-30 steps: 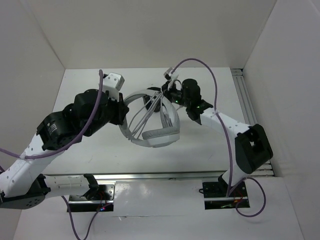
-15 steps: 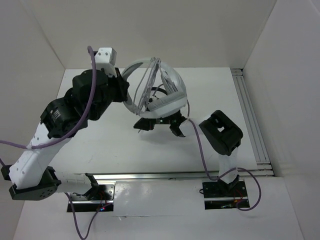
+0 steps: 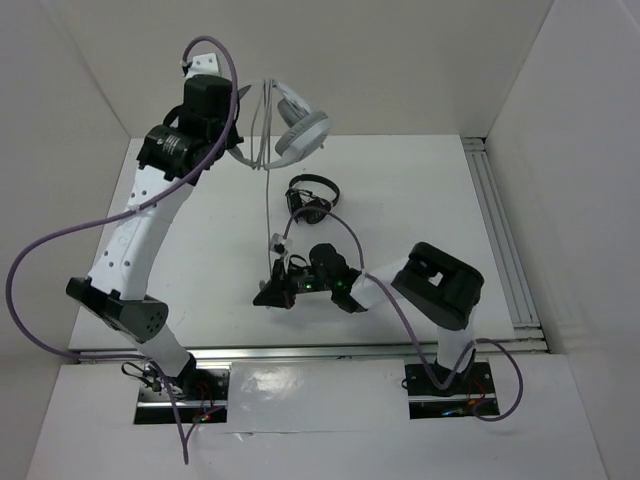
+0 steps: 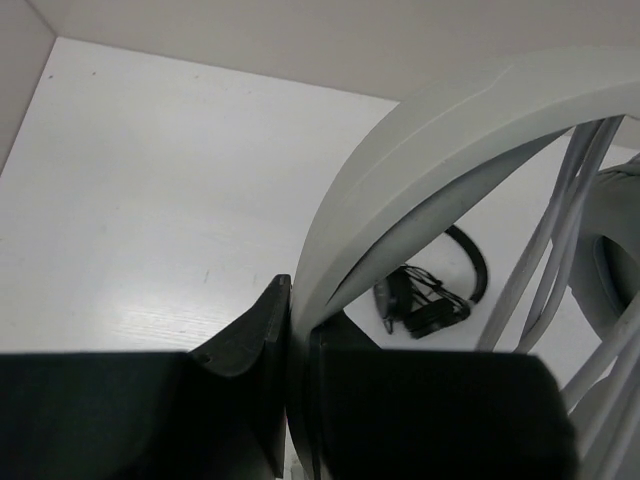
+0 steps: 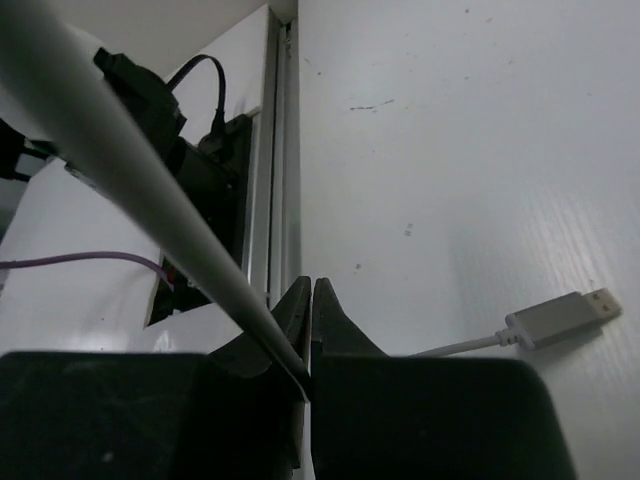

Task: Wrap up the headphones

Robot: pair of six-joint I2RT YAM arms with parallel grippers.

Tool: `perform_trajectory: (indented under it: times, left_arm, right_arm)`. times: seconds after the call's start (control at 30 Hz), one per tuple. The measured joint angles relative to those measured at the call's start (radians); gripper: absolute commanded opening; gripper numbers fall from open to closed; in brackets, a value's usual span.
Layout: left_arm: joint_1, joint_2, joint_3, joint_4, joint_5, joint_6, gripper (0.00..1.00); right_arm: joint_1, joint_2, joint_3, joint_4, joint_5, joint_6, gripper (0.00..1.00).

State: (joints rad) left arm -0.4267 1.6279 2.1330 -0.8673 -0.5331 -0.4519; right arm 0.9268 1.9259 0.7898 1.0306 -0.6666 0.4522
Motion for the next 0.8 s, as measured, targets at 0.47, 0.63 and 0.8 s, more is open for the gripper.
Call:
perform_trajectory:
  times: [0.47, 0.63, 0.8]
  left_arm:
    - [0.043, 0.077, -0.399, -0.086, -0.207, -0.077, 0.00]
    - [-0.009, 0.063, -0.598, -0.098, -0.219, -0.074, 0.00]
    - [-0.119, 0.024, -0.723, -0.099, -0.180, -0.071, 0.00]
  right_arm:
    - [0.319, -0.572, 0.228, -0.858, 0.504, -0.411, 0.00]
    - [0.286, -0.674, 0.360, -1.148, 0.719, -0.541, 0.00]
    - [0.207, -0.665, 0.568, -1.427, 0.872, -0.662, 0.00]
